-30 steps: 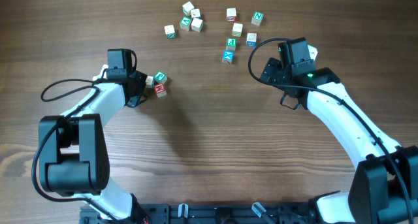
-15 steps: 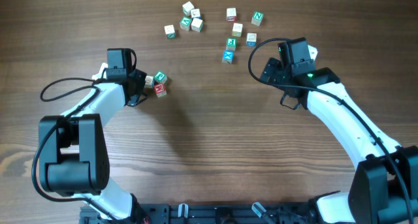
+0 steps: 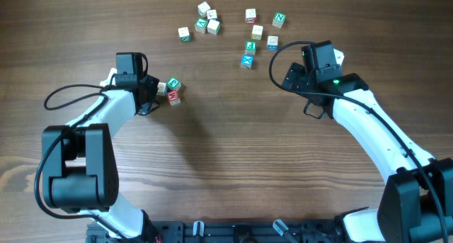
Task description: Form a circle
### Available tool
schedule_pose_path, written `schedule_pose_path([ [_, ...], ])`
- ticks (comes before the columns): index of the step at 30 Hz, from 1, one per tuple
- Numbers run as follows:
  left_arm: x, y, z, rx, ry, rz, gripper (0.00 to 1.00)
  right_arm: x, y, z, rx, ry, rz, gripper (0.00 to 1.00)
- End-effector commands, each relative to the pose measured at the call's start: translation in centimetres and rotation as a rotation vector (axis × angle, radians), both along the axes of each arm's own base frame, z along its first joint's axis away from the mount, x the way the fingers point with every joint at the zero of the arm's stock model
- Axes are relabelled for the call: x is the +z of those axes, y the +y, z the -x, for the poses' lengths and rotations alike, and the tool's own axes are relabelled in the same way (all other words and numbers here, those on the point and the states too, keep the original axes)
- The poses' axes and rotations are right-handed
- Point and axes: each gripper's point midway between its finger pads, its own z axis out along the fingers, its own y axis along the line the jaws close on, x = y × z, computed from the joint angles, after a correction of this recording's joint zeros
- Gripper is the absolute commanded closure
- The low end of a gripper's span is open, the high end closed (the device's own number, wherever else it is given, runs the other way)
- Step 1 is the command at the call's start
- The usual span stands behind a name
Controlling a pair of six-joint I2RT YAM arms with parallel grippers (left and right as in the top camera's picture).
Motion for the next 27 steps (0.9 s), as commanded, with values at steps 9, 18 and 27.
schedule_pose_path([
  [9, -0.32, -0.65, -0.11, -0.012, 0.005, 0.029, 0.89, 0.32, -0.32, -0.11, -0.016, -0.014, 0.009, 0.00],
  [18, -0.32, -0.76, -0.10, -0.015, 0.006, 0.034, 0.89, 0.32, -0.32, -0.11, -0.017, -0.014, 0.009, 0.01],
  [27, -0.60, 0.06, 0.51, 0.003, 0.033, -0.008, 0.84, 0.32, -0.32, -0.11, -0.017, -0.014, 0.009, 0.00],
])
